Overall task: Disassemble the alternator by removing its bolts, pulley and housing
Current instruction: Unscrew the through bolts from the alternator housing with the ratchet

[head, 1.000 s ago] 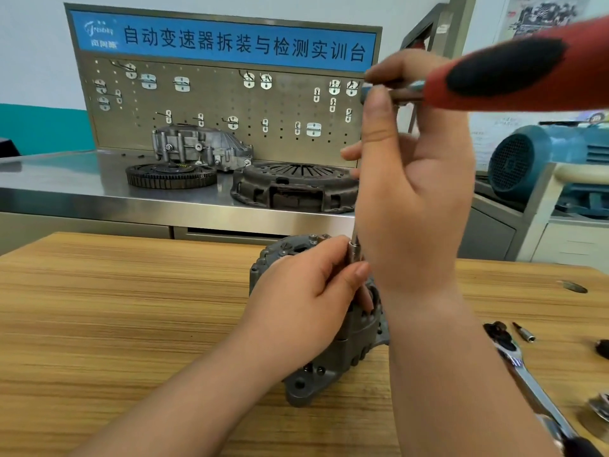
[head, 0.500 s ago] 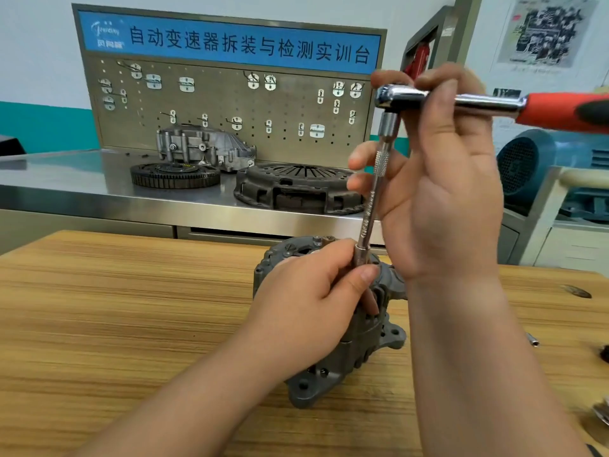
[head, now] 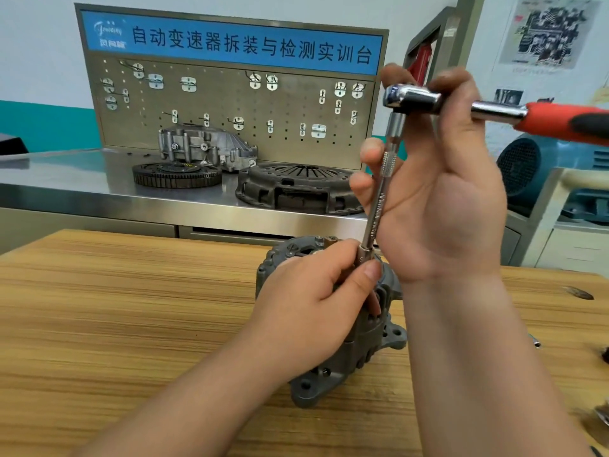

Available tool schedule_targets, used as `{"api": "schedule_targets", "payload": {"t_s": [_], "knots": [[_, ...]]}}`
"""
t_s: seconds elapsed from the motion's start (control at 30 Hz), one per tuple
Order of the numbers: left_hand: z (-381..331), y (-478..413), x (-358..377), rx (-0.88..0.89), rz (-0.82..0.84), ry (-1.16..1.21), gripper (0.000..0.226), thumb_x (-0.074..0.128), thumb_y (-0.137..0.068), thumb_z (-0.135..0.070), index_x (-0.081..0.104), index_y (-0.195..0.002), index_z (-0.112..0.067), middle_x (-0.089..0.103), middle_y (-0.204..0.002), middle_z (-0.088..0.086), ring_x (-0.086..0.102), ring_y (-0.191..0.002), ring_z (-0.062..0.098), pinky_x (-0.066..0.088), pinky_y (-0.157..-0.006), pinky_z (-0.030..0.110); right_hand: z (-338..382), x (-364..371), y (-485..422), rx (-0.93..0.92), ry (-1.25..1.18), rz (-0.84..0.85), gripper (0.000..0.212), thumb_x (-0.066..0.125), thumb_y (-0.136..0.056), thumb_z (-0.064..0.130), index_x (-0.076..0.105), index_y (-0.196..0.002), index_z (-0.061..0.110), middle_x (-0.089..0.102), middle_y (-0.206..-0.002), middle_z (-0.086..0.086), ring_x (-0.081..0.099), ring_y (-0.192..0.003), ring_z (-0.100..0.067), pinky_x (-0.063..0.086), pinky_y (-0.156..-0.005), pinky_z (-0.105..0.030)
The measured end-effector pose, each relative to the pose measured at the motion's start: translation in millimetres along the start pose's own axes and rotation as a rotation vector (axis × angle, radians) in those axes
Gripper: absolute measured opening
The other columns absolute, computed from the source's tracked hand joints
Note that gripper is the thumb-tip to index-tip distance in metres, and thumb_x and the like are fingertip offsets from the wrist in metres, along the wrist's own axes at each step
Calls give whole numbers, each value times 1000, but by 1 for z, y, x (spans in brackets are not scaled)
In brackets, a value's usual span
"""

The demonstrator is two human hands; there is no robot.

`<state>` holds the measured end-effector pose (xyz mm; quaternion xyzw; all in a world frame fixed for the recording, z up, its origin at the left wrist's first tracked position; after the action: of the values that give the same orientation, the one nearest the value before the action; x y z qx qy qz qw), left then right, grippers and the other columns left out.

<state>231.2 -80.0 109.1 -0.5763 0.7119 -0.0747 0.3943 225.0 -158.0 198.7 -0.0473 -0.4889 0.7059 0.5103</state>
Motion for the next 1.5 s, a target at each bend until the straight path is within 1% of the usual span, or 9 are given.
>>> {"api": "schedule_targets", "payload": {"t_s": [0.13, 0.37, 0.63, 0.87, 0.97, 1.1, 1.17, 1.33, 1.5], "knots": [[3, 0, -1, -24, -10, -43, 30, 41, -89, -45, 62, -85, -25, 69, -75, -16, 61, -70, 4, 52, -70, 38, 0, -2, 0, 1, 0, -4, 21, 30, -104, 28, 48, -94, 22, 65, -103, 1, 58, -56, -16, 46, -51, -24], [6, 0, -1, -72, -40, -18, 31, 40, -90, -49, 64, -94, -31, 70, -83, -21, 64, -78, 4, 55, -74, 43, 33, 20, 11, -559, 886, -13, 13, 45, -98, 6, 48, -99, 19, 53, -91, 4, 57, -70, -23, 52, -59, -38], [3, -1, 0, -26, -28, 27, 31, 44, -87, -50, 62, -88, -25, 70, -73, -16, 67, -75, 11, 53, -72, 45, 3, -1, 0, -51, 121, -6, 17, 33, -101, 25, 49, -98, 20, 62, -108, 0, 59, -56, -17, 46, -51, -25], [4, -1, 0, -6, -19, 19, 32, 43, -87, -51, 63, -84, -26, 71, -76, -9, 66, -79, 14, 52, -74, 46, -8, 9, 0, 94, -201, 152, 28, 25, -103, 33, 50, -95, 22, 68, -101, 3, 59, -56, -17, 46, -52, -22], [6, -2, 0, -49, -28, -18, 32, 40, -93, -48, 64, -85, -28, 70, -75, -18, 66, -77, 7, 53, -74, 44, -1, 6, 0, -13, 42, 93, 18, 31, -101, 26, 48, -99, 20, 65, -105, 1, 60, -62, -18, 48, -52, -26], [8, -2, 1, -84, -20, -33, 28, 44, -90, -47, 67, -91, -30, 70, -82, -23, 64, -80, 1, 55, -76, 42, 33, 10, 9, -514, 763, -53, 10, 43, -99, 7, 50, -99, 14, 55, -93, 3, 55, -70, -14, 53, -58, -35], [8, -2, 1, -87, -27, -12, 29, 44, -93, -47, 68, -95, -29, 71, -86, -23, 65, -83, 0, 55, -78, 42, 37, 18, 16, -682, 951, -63, 12, 45, -98, 3, 48, -100, 15, 50, -89, 9, 51, -68, -17, 49, -56, -41], [7, -2, 1, -67, -37, 53, 31, 43, -85, -52, 66, -96, -34, 71, -85, -23, 67, -83, 3, 55, -78, 46, 16, 16, 9, -344, 607, -35, 11, 42, -99, 13, 50, -97, 20, 59, -104, -6, 62, -58, -21, 50, -51, -29], [1, -1, -2, 20, -57, 78, 34, 37, -85, -57, 58, -95, -33, 68, -81, -21, 64, -81, 6, 52, -77, 49, -5, 23, 4, -31, 151, 145, 17, 32, -100, 24, 49, -98, 21, 62, -111, -3, 61, -56, -18, 47, -49, -24]]}}
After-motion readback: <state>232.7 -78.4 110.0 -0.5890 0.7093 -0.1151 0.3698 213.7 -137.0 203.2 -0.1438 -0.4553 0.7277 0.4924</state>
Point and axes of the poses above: each hand's wrist, its own y-axis away from the middle knuckle, its own x-axis out of the palm, z = x × y, the point moved 8 cm from there along -y, towards the middle knuckle
